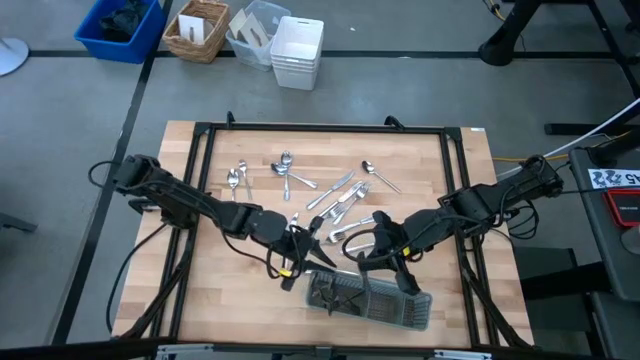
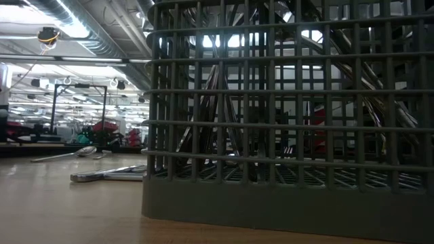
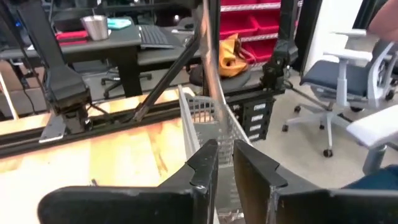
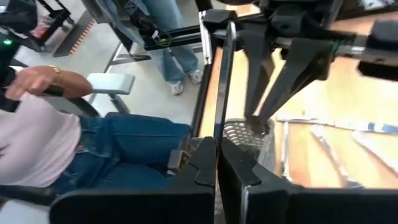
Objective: Sort silverware
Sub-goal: Put the knife into the gray silverware rack
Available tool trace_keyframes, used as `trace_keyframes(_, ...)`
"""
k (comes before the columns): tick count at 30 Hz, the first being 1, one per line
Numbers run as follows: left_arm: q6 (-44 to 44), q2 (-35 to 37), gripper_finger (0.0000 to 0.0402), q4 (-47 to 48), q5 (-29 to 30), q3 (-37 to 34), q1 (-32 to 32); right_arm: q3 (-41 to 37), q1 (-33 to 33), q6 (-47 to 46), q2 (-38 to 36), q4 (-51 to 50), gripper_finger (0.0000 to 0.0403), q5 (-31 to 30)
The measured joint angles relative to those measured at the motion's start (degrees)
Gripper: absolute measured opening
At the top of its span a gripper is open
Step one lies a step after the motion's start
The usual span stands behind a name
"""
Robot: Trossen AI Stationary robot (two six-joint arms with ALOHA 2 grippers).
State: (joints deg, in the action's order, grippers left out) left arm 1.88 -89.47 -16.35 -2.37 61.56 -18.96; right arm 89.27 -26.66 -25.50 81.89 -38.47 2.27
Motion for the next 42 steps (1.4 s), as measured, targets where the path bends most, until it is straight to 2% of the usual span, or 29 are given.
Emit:
trace_keyframes(8, 1.5, 0.0, 0.0043, 1.97, 0.0, -0.02, 0.22, 0.0, -0.24, -2.56, 0.0, -0.39, 0.0004, 1.88)
trace_keyframes(12, 1.31, 0.0, 0.0043, 3.36, 0.24, -0.02, 0.67, 0.0, -3.15, -3.1, 0.01, -1.5, 0.0003, 0.99)
trace_keyframes(22, 0.35, 0.0, 0.0043, 3.92, 0.31, -0.07, 4.08, 0.07, -14.04, -3.19, 3.03, -6.36, 0.0006, -15.92)
trace_keyframes(28, -0.47, 0.01, 0.0043, 3.9, 0.31, -0.07, 4.96, 0.07, -17.34, -5.44, 8.72, -9.51, 0.0006, -20.3)
trace_keyframes(33, -0.44, 0.0, 0.0043, 3.92, 0.26, -0.07, 4.84, 0.02, -18.17, -9.11, 13.5, -11.59, 0.0006, -20.58)
trace_keyframes(42, -0.58, 0.0, 0.0043, 3.98, 0.26, -0.07, 4.31, 0.02, -17.96, -10.91, 18.77, -11.44, 0.0014, -16.02)
